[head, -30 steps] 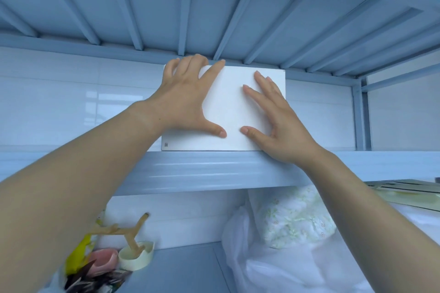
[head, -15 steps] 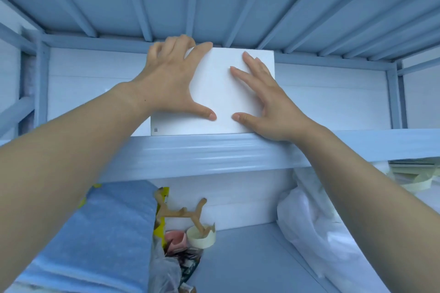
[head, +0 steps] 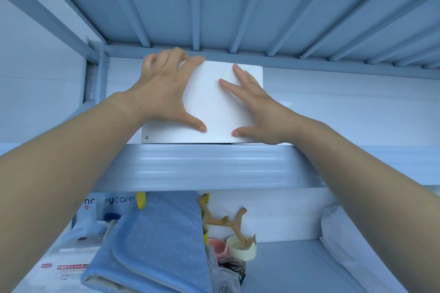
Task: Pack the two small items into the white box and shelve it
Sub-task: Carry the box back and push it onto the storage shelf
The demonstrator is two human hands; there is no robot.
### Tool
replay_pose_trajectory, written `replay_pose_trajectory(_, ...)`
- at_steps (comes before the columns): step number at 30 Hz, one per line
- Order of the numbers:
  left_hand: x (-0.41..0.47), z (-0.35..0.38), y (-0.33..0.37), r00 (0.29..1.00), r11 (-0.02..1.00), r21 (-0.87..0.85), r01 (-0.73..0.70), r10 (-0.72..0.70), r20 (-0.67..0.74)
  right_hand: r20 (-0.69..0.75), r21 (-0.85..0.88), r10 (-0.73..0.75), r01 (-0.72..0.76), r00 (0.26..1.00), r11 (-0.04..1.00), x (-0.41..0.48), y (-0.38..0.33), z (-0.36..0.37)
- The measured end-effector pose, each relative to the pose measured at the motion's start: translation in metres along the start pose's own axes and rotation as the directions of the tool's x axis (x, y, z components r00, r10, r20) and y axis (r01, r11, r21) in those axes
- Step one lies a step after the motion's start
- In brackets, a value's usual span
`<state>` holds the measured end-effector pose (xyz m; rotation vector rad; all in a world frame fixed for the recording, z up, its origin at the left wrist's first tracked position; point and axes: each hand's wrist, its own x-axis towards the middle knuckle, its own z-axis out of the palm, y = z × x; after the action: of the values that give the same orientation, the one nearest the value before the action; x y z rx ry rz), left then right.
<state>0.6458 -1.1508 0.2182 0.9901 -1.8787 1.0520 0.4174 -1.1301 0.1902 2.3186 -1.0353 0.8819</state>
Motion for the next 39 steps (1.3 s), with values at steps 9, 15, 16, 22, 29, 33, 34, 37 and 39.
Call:
replay_pose_trajectory(9, -0.005, 0.009, -0.043, 0.998, 0.997, -0.077, 0.015, -0.010, 0.061, 0.000, -0.175, 0.002, -0.002, 1.000, 0.985, 0.037, -0.013, 0.008)
replay_pose_trajectory(15, -0.010, 0.016, -0.055, 0.995, 0.994, -0.092, 0.057, -0.050, 0.083, 0.020, -0.197, 0.033, -0.028, 0.999, 0.980, 0.055, -0.024, 0.016)
replay_pose_trajectory(16, -0.010, 0.015, -0.053, 0.995, 0.994, -0.089, 0.063, -0.056, 0.077, 0.017, -0.190, 0.040, -0.036, 0.999, 0.981, 0.055, -0.024, 0.016)
replay_pose_trajectory(22, -0.013, 0.009, -0.048, 0.995, 0.992, -0.085, 0.095, -0.093, 0.031, -0.064, -0.105, 0.026, -0.033, 0.998, 0.994, 0.052, -0.034, 0.017)
replay_pose_trajectory(29, -0.016, 0.000, -0.038, 0.982, 0.984, -0.116, 0.137, -0.151, -0.116, -0.234, 0.004, 0.030, -0.030, 0.972, 1.000, 0.052, -0.054, 0.019)
replay_pose_trajectory(33, -0.020, 0.000, -0.037, 0.987, 0.987, -0.107, 0.116, -0.127, -0.098, -0.209, -0.080, 0.034, -0.052, 0.977, 0.995, 0.049, -0.054, 0.023)
replay_pose_trajectory(34, -0.021, 0.001, -0.036, 0.989, 0.988, -0.111, 0.110, -0.120, -0.086, -0.190, -0.107, 0.030, -0.051, 0.981, 0.993, 0.049, -0.054, 0.024)
replay_pose_trajectory(37, -0.024, 0.005, -0.036, 0.996, 0.994, -0.090, 0.064, -0.069, -0.053, -0.157, -0.139, 0.034, -0.056, 0.987, 0.989, 0.048, -0.052, 0.026)
replay_pose_trajectory(39, -0.027, 0.007, -0.035, 0.999, 0.997, -0.068, 0.033, -0.036, -0.041, -0.158, -0.134, 0.039, -0.061, 0.987, 0.989, 0.047, -0.052, 0.028)
